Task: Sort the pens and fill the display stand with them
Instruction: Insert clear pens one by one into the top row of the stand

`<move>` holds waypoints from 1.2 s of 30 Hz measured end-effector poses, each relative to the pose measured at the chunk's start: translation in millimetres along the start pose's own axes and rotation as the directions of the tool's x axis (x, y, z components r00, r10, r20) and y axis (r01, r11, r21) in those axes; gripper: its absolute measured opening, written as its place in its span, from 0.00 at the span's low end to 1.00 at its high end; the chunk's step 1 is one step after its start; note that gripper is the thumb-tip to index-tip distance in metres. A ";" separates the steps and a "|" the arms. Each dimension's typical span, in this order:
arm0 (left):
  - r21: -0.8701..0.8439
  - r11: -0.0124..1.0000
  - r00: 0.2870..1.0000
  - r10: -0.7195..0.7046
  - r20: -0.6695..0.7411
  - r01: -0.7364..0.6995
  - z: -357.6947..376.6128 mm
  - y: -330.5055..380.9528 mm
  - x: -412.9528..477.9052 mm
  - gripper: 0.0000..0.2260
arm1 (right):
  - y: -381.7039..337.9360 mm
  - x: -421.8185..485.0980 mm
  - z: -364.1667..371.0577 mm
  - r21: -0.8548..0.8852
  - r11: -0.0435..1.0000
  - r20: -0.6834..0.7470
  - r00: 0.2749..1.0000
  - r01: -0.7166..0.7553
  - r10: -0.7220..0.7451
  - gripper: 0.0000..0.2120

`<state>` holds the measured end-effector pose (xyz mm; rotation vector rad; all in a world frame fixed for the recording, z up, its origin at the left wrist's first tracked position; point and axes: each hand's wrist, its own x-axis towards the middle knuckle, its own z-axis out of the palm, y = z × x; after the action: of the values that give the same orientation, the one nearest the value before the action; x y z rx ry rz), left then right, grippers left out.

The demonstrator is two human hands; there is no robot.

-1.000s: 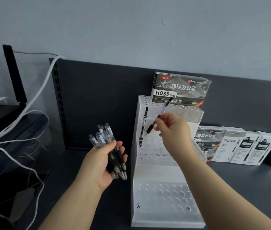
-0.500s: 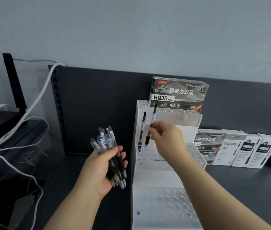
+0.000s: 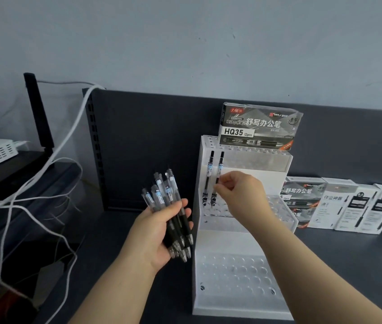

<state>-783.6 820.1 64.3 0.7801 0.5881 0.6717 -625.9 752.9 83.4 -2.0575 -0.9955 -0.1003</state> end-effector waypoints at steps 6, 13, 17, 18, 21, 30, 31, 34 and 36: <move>0.027 1.000 0.999 -0.010 0.030 0.009 4.2 -2.2 -9.7 0.06 | -24.7 -43.3 -4.2 0.286 0.958 0.075 0.995 0.038 -0.062 0.04; 0.053 0.998 0.996 0.010 0.088 -0.015 6.4 -2.3 -14.4 0.07 | -31.2 -55.0 -3.4 0.442 0.888 0.324 0.946 -0.129 -0.025 0.03; 0.045 0.998 0.994 0.042 0.099 -0.047 8.3 -2.5 -15.3 0.08 | -31.8 -55.9 -7.9 0.444 0.886 0.364 0.931 -0.137 -0.038 0.01; 0.042 0.998 0.994 0.050 0.100 -0.054 8.9 -2.9 -15.4 0.07 | -31.8 -55.3 -8.4 0.440 0.886 0.376 0.926 -0.147 -0.033 0.01; 0.058 0.995 0.993 0.075 0.094 -0.081 9.1 -4.7 -15.0 0.07 | -31.9 -51.7 -8.6 0.430 0.880 0.412 0.911 -0.203 0.009 0.02; 0.044 0.994 0.995 0.103 -0.005 -0.103 5.9 -2.3 -7.3 0.04 | -21.0 -11.3 -29.5 0.534 0.823 0.138 0.980 -0.194 0.142 0.02; 0.054 0.993 0.994 0.109 -0.007 -0.109 5.7 -2.2 -6.3 0.03 | -18.5 -5.6 -31.6 0.528 0.833 0.080 0.986 -0.168 0.148 0.04; 0.073 0.989 0.991 0.132 -0.018 -0.130 6.6 -2.8 -3.1 0.03 | -11.1 6.8 -31.1 0.438 0.891 -0.023 0.990 -0.116 0.141 0.05; 0.081 0.987 0.990 0.139 -0.019 -0.137 7.5 -3.2 -1.2 0.03 | -6.9 10.3 -27.8 0.349 0.930 -0.027 0.991 -0.115 0.133 0.05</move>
<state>-778.2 814.3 66.4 0.8935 0.5899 0.7900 -616.2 741.9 110.0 -1.7768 -0.7862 0.0852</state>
